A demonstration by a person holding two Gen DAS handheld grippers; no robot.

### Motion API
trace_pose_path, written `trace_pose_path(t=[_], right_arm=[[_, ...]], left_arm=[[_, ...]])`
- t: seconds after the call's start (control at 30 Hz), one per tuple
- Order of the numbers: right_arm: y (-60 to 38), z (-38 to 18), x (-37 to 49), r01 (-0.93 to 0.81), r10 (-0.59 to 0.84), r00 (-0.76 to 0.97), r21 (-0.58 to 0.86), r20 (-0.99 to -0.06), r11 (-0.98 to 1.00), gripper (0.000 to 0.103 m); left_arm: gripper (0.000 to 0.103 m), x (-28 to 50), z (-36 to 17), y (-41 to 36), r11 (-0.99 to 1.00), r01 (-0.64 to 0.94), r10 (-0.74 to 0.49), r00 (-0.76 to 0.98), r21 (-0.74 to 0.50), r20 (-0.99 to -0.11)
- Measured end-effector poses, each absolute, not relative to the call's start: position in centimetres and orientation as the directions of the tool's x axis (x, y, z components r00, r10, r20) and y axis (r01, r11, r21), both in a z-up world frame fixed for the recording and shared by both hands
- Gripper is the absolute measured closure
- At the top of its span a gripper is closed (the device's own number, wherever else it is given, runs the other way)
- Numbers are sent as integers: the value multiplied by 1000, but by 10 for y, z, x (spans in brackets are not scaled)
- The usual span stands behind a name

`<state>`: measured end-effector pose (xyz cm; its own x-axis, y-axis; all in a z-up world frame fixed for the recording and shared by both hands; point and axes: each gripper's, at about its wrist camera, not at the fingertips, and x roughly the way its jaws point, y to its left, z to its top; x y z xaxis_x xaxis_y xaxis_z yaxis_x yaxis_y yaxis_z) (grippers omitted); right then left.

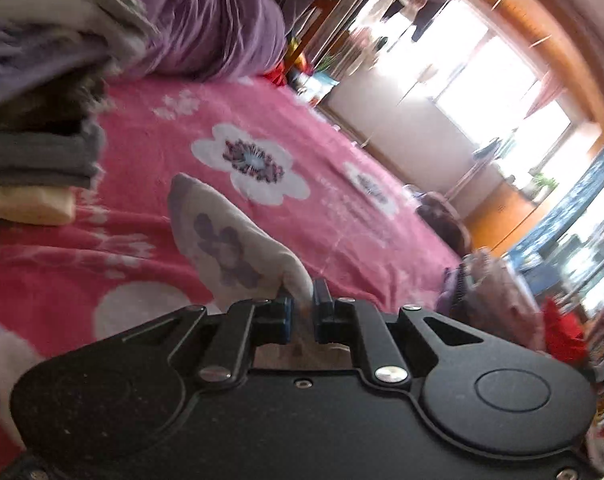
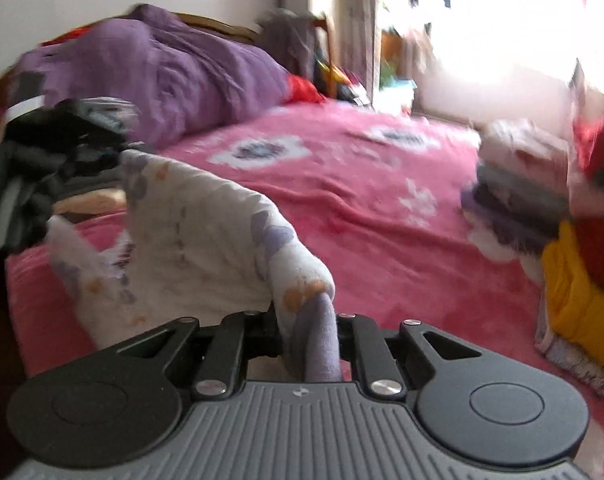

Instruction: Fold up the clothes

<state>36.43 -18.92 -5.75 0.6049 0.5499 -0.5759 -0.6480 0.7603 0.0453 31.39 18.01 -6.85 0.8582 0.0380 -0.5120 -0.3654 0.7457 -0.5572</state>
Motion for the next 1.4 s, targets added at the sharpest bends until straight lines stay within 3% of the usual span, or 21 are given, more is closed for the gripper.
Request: trace_pose_path(t=[0.27,0.3,0.33,0.37,0.4,0.5,0.57,0.8,0.93,1.1,1.13,1.2,1.23,1.27,1.3,1.4], right_arm=[[-229,-83,359,-493,521,657,212,-544,844,88],[-235,-86,358,-472,517,664,233,-541,850,85],[-240,-89,358,-451,512,670,254,-537,856,83],[-245,-92,357,-429,507,676,274,-534,861,77],[-250,-95,356,-407,502,682,295,-531,865,66],[-265,-105,354,-339,486,700,355,-524,871,44],[-275,-111,353,-292,474,711,394,-519,871,39],[-303,-136,346,-132,440,742,534,-506,835,37],[-285,-181,302,-124,544,708,680,-450,723,37],[-244,-185,303,-291,582,665,554,-469,780,36],[-239,-187,305,-310,587,659,542,-470,782,37],[-238,-199,312,-296,602,654,576,-459,762,50],[-239,-202,312,-283,605,649,592,-461,755,65],[-243,-200,306,-258,602,642,605,-475,753,77],[-247,-198,300,-234,599,635,618,-488,751,82],[-259,-193,282,-158,593,610,652,-526,742,84]], left_arm=[[95,369,-98,181,755,-434,81,805,-491,-588],[83,373,-97,181,768,-409,61,812,-492,-580],[54,374,-96,181,778,-390,50,819,-492,-571],[42,372,-92,181,783,-386,61,827,-487,-559],[39,368,-88,183,787,-377,65,838,-489,-542],[39,338,-79,193,791,-306,23,881,-530,-473],[39,312,-77,201,795,-270,3,897,-543,-441],[38,200,-135,241,736,-361,61,878,-572,-474],[38,164,-181,265,623,-425,42,857,-657,-514],[38,175,-199,277,541,-364,-41,889,-758,-456],[38,184,-201,277,533,-354,-53,892,-768,-448],[44,201,-205,277,518,-355,-69,889,-778,-452],[65,210,-207,277,511,-362,-75,885,-780,-460],[78,215,-206,276,510,-367,-78,881,-778,-467],[89,209,-198,274,527,-364,-77,879,-768,-470],[94,192,-175,267,575,-357,-74,874,-736,-481]])
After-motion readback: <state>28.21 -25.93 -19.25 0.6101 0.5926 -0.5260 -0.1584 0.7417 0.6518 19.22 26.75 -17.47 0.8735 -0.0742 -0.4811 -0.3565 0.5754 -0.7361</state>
